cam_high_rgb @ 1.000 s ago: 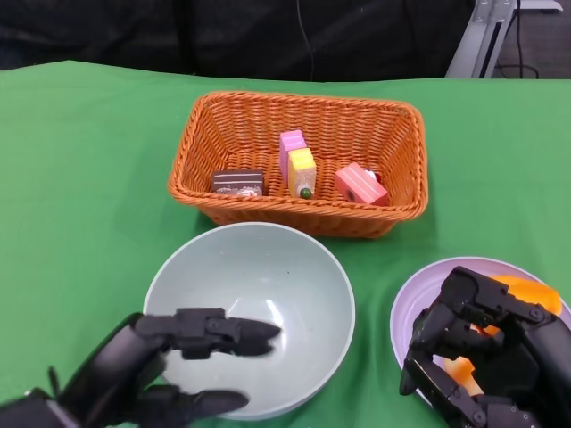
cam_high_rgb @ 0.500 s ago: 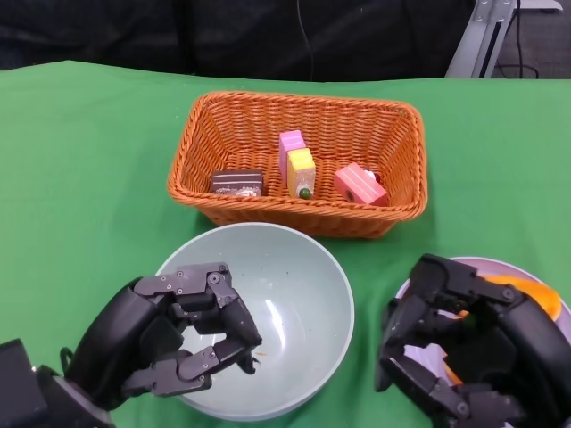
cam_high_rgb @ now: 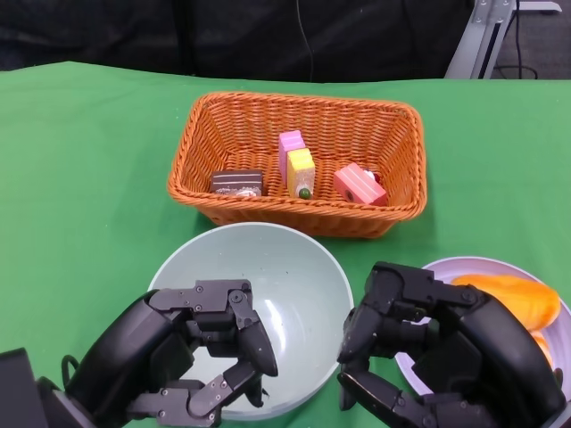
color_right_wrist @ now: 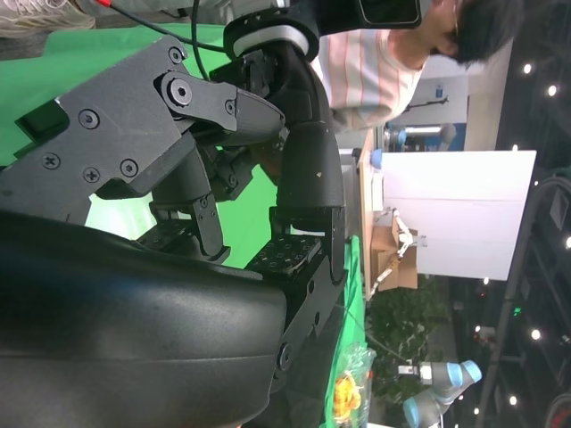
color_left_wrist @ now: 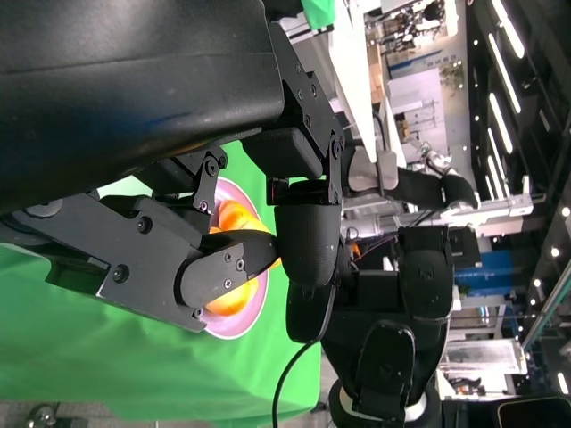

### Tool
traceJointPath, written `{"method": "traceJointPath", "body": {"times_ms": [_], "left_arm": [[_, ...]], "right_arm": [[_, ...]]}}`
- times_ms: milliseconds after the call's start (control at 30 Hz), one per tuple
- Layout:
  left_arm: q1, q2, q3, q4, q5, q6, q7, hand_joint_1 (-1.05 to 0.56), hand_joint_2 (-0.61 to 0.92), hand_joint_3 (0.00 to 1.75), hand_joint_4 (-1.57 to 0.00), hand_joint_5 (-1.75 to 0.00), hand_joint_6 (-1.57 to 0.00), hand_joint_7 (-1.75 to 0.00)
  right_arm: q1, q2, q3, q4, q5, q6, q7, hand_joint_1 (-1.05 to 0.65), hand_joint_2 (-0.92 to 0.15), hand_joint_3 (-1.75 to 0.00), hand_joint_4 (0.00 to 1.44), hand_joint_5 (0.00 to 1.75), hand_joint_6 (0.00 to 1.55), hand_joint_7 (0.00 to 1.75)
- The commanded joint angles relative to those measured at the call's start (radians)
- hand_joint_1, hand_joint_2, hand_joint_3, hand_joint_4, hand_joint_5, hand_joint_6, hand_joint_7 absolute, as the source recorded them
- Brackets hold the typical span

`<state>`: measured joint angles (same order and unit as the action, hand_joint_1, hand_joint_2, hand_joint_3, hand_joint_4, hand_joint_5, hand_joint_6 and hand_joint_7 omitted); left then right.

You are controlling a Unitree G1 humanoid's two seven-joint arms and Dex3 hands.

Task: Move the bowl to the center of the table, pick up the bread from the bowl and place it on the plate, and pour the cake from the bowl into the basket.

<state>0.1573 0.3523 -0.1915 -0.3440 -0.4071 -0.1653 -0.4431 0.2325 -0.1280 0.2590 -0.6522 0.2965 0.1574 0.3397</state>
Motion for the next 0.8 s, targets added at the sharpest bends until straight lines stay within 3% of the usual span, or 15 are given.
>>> {"method": "traceJointPath", "body": {"times_ms": [33,433,600,767,800], "left_arm": [[0.010,-0.002,0.021,-0.023,0.001,0.028,-0.021,-0.10,0.57,1.00,-0.77,-1.60,-0.79,-1.27],[0.006,-0.034,0.033,-0.021,0.030,0.052,-0.047,-0.11,0.56,1.01,-0.79,-1.59,-0.82,-1.25],[0.005,-0.051,0.035,-0.012,0.035,0.045,-0.065,-0.15,0.72,0.71,-0.78,-1.55,-0.80,-1.24],[0.008,-0.069,0.038,-0.001,0.044,0.031,-0.077,-0.14,0.69,0.76,-0.78,-1.54,-0.81,-1.23],[0.008,-0.072,0.040,0.000,0.048,0.029,-0.078,-0.16,0.73,0.68,-0.78,-1.53,-0.80,-1.23]], "right_arm": [[0.001,-0.013,0.001,-0.025,0.002,0.023,-0.012,-0.33,-0.57,-0.73,0.75,1.57,0.71,1.25],[0.011,-0.019,-0.007,-0.023,0.008,0.012,0.000,-0.30,-0.55,-0.79,0.73,1.59,0.69,1.28],[0.022,-0.022,-0.011,-0.027,0.012,0.010,0.003,-0.27,-0.52,-0.84,0.73,1.58,0.68,1.28],[0.042,-0.028,-0.010,-0.015,0.014,-0.017,0.027,-0.27,-0.54,-0.80,0.72,1.56,0.68,1.27],[0.045,-0.028,-0.009,-0.014,0.011,-0.021,0.029,-0.26,-0.55,-0.80,0.72,1.56,0.69,1.26]]}}
